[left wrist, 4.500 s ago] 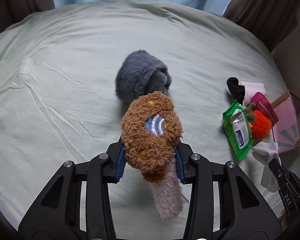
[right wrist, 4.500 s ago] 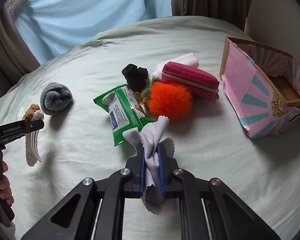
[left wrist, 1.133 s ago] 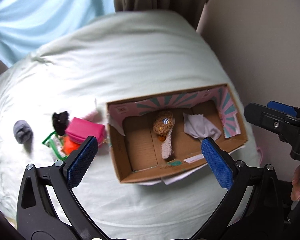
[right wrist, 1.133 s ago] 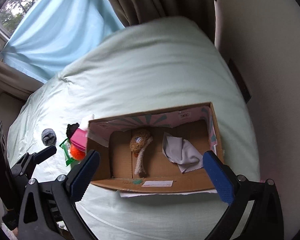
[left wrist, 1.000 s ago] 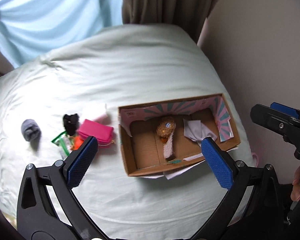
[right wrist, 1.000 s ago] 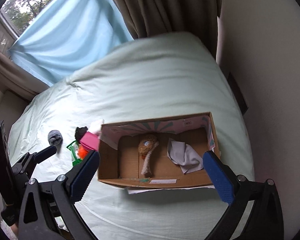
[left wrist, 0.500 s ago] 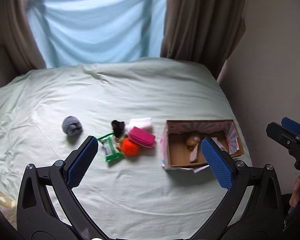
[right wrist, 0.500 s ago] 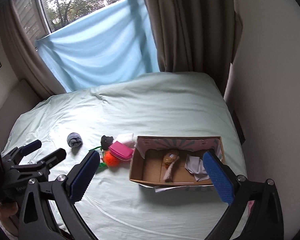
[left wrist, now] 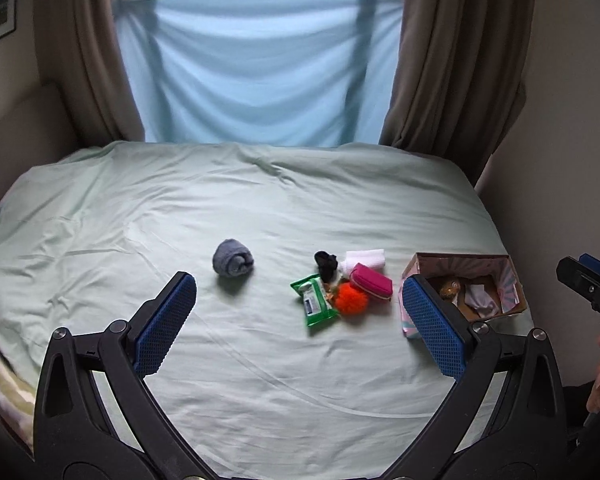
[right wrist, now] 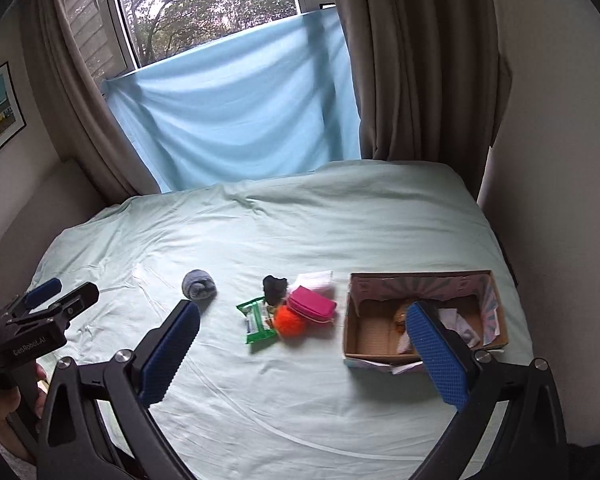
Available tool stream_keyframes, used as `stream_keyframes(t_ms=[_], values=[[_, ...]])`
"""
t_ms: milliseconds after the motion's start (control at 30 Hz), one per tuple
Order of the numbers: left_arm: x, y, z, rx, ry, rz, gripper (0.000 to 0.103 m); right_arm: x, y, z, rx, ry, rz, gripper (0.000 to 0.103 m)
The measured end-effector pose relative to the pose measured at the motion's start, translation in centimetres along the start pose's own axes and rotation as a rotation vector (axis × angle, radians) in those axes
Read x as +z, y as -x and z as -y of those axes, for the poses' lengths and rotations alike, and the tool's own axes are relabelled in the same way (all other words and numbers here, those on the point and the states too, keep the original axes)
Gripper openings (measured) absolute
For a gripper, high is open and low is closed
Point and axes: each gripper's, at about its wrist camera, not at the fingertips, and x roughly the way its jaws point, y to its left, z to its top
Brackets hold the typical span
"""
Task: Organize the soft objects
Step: 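Lift both tools up and away from the box, then grasp the grey fuzzy sock with the left tool while the right tool grasps the pink pouch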
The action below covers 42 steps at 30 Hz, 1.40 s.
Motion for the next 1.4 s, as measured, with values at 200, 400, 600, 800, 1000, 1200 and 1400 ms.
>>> stream_keyframes(t_ms=[200, 400, 600, 800, 1000, 1200, 1400], values=[[0.6, -1.2, -4.3, -0.028, -0.008, -0.019, 0.103, -0.4, -1.1, -3.8, -0.030, 0.003, -0.007, 0.103], [1.2, -3.5, -7.8, -0.048, -0.052, -0.039, 0.103, -0.9, -3.4, -5.8, -0.065, -0.003, -0.022, 0.103], [1.6, -8.0, -10.8, -0.049, -0.070, -0.089, 0.103, -1.5, -7.0, -6.6, -0.075, -0.033, -0.052, 0.103], [1.3, -13.1, -12.5, -0.048, -0.076, -0.146, 0.103, -1.8, -11.1, -6.2, -0.088, 0.000, -0.103, 0.103], [0.9, -18.6, -13.3, -0.041, -0.073, -0.209, 0.103, -2.4, -15.7, -5.7, -0.102, 0.077, -0.166, 0.103], [0.4, -24.7, -13.5, -0.039, -0.091, -0.274, 0.103, -3.2, -21.1, -4.0, -0.141, 0.149, -0.242, 0.103], [-0.1, -30.8, -13.4, -0.026, -0.113, -0.340, 0.103, -4.4, -27.1, -2.4, -0.199, 0.271, -0.331, 0.102]])
